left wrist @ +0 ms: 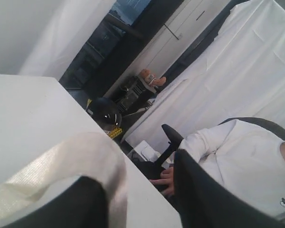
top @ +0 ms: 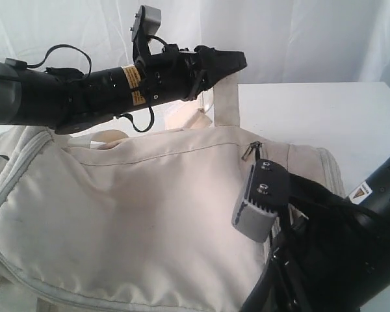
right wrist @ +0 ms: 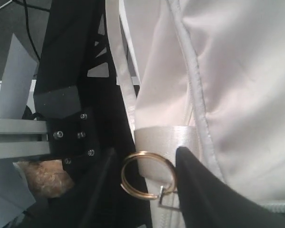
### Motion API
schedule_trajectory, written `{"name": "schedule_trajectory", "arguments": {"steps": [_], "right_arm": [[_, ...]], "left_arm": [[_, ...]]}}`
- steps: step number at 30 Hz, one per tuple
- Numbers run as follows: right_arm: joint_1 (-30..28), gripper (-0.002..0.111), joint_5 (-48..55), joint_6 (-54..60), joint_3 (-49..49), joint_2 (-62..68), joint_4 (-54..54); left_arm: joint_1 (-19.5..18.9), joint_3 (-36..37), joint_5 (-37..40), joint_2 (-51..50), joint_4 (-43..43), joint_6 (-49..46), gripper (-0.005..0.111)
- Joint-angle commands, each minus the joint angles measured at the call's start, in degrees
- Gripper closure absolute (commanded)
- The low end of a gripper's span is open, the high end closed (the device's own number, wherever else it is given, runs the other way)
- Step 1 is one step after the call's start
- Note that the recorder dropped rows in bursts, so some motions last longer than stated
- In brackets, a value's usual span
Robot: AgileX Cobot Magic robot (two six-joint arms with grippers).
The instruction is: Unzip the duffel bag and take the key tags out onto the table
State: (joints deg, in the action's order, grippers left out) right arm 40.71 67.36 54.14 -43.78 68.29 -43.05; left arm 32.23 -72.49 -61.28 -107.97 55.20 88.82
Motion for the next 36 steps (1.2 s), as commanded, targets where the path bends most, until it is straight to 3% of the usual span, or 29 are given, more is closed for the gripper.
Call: {"name": "schedule_trajectory", "arguments": {"steps": [1, 7, 13, 20, 28, 36], "right_arm": [[0.5, 0.098, -1.7, 0.0, 0.4, -0.1, -1.7], [0.5, 0.098, -5.0, 0.0, 0.4, -0.1, -1.7], [0.5, 0.098, -10.1, -0.5, 0.4, -0.1, 0.9], [0.5, 0.095, -11.2, -1.1, 0.4, -0.1, 0.8], [0.5, 0.060, -10.9, -2.2, 0.3, -0.2, 0.5], [0.5, 0.057, -9.8, -2.2, -3.0, -0.2, 2.3]], "left_arm": [[-0.2, -0.3, -4.9, 2.1, 10.8, -1.5, 0.054], [-0.2, -0.3, -7.6, 5.3, 31.8, -0.1, 0.054], [-0.2, -0.3, -7.6, 8.7, 44.8, 6.6, 0.054], [-2.6, 0.2, -8.7, 10.8, 44.8, 10.8, 0.054], [-5.3, 5.9, -8.7, 11.3, 44.8, 11.6, 0.054], [-5.1, 13.9, -8.7, 11.4, 44.8, 11.6, 0.054]]}}
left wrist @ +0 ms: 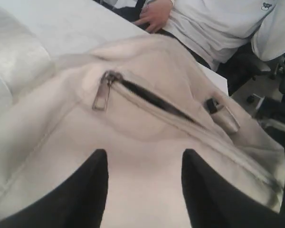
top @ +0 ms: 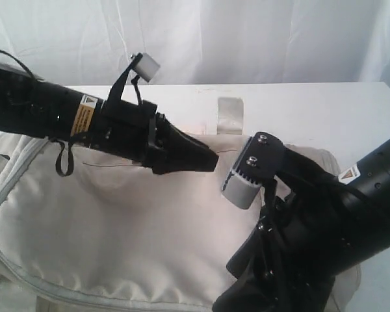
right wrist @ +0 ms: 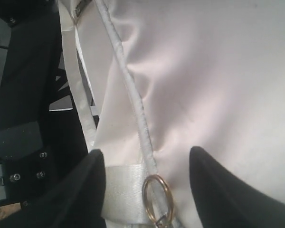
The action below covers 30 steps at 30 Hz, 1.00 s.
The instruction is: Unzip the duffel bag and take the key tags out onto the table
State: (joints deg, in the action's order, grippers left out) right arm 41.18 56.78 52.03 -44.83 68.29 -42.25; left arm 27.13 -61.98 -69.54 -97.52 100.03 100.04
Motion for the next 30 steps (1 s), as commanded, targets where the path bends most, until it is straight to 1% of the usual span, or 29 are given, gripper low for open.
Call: {"name": "schedule_trajectory", "arguments": {"steps": [1, 4, 9, 11, 15, 20, 26, 30], "right_arm": [[0.0, 0.057, 0.5, -0.1, -2.5, -0.2, 2.5], [0.0, 0.057, -0.6, -3.5, -4.2, -0.2, 9.7], [-0.1, 0.057, -1.7, -16.6, -5.8, -0.2, 24.0], [-0.1, 0.058, -1.9, -19.1, -6.0, -0.2, 25.8], [-0.1, 0.062, -1.6, -19.4, -6.0, -0.2, 25.8], [-0.1, 0.064, -2.5, -20.0, -6.0, -2.2, 28.8], [-0.1, 0.064, -6.9, -27.6, -6.0, -7.1, 39.0], [-0.1, 0.064, -8.7, -30.3, -6.0, -9.9, 41.2]], "left_arm": [[0.1, 4.4, -0.4, 0.9, -0.1, 0.4, 0.054], [1.7, 7.3, -0.4, 1.2, -0.1, 0.4, 0.054], [6.5, 11.2, -0.4, 2.5, -0.1, -2.1, 0.054], [8.5, 12.3, -0.4, 2.9, -0.1, -2.8, 0.054], [11.4, 13.2, -0.4, 3.6, -0.1, -3.5, 0.054], [13.5, 14.1, -0.4, 5.4, -0.1, -4.1, 0.054], [13.6, 15.3, -0.4, 6.2, -0.1, -4.7, 0.054], [14.7, 15.6, -0.4, 6.2, -0.1, -4.9, 0.054]]}}
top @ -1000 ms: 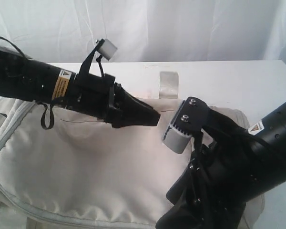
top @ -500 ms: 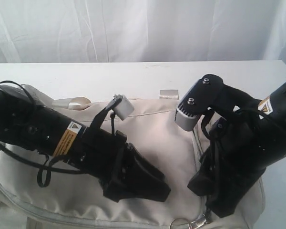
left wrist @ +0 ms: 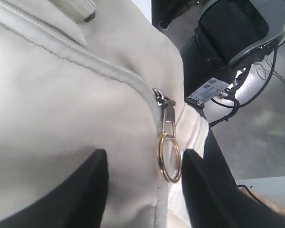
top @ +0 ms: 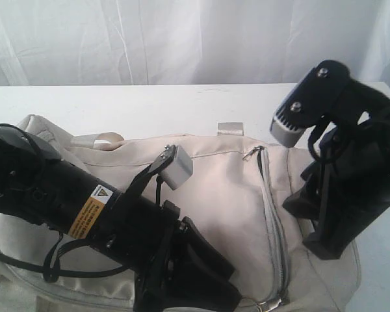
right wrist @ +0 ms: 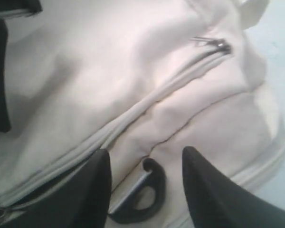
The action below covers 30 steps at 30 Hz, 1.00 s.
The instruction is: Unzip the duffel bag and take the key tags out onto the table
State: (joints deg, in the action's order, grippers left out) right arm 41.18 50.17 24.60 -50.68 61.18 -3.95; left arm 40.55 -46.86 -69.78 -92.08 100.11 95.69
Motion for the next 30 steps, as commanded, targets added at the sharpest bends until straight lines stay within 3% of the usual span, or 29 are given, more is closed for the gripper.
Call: {"name": "schedule_trajectory", "arguments": {"steps": [1, 7, 11, 16, 22, 26, 30], "right_arm": [[-0.1, 0.064, -2.8, -2.8, -0.1, -3.4, 2.9], [-0.1, 0.064, -3.1, -2.8, -0.1, -4.5, 2.9], [-0.1, 0.064, -3.1, -4.0, -0.1, -4.6, 2.9], [-0.1, 0.064, -3.1, -4.0, -0.1, -4.6, 2.8], [-0.1, 0.064, -3.1, -4.3, -0.1, -4.6, 2.7], [-0.1, 0.064, -2.6, -4.3, -0.1, -4.6, 2.7], [-0.1, 0.064, -1.9, -5.1, -0.1, -4.6, 2.7]], "left_arm": [[2.0, 0.5, -0.2, 0.8, -0.2, -0.6, 0.054], [7.3, 0.5, -0.2, 0.8, -0.2, -1.5, 0.054], [8.1, 0.5, 2.2, 0.8, -0.2, -1.5, 0.057], [8.1, 0.5, 3.5, 0.8, -1.7, -1.6, 0.076], [8.1, 0.5, 3.9, 0.8, -4.8, -2.1, 0.080], [8.1, 0.5, 3.5, 0.8, -4.7, -2.1, 0.107], [8.1, 0.4, 0.5, 0.8, -4.3, -2.1, 0.107]]}}
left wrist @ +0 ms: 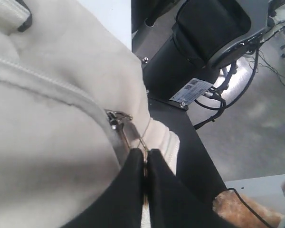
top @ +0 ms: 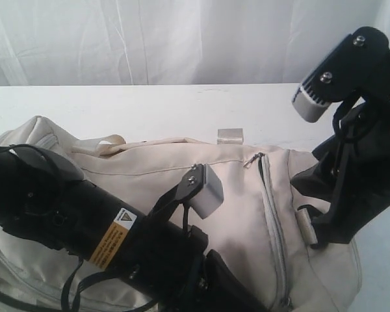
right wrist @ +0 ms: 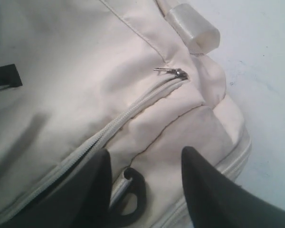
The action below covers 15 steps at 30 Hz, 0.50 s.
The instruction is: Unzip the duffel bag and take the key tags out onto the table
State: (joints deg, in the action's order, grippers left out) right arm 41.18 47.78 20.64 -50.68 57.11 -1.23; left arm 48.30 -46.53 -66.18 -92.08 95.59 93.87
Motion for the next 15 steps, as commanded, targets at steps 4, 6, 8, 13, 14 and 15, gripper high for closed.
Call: {"name": "schedule_trajectory", "arguments": {"steps": [4, 6, 8, 13, 14, 15], "right_arm": [[-0.1, 0.064, 2.0, -6.4, -0.1, -0.4, -0.5], [-0.1, 0.064, 2.3, -8.6, -0.1, -0.4, -0.5], [-0.1, 0.064, 2.3, -10.7, -0.1, -0.4, -2.4], [-0.1, 0.064, 4.0, -10.8, -0.1, 1.0, -10.6], [-0.1, 0.064, 4.4, -10.8, -0.1, 1.5, -11.3], [-0.1, 0.064, 4.9, -10.8, -0.1, 2.0, -11.3]], "left_arm": [[0.4, 0.1, -3.8, 1.8, 1.4, 0.0, 0.107], [0.4, 0.1, -3.8, 3.0, 1.9, 1.0, 0.107], [0.4, 0.1, -3.8, 4.3, 1.9, 1.7, 0.107], [0.4, 0.1, -3.8, 7.3, 3.7, 5.4, 0.107], [0.4, 0.1, -3.8, 7.7, 4.4, 6.0, 0.107], [0.4, 0.1, -3.8, 8.1, 4.4, 7.2, 0.107]]}}
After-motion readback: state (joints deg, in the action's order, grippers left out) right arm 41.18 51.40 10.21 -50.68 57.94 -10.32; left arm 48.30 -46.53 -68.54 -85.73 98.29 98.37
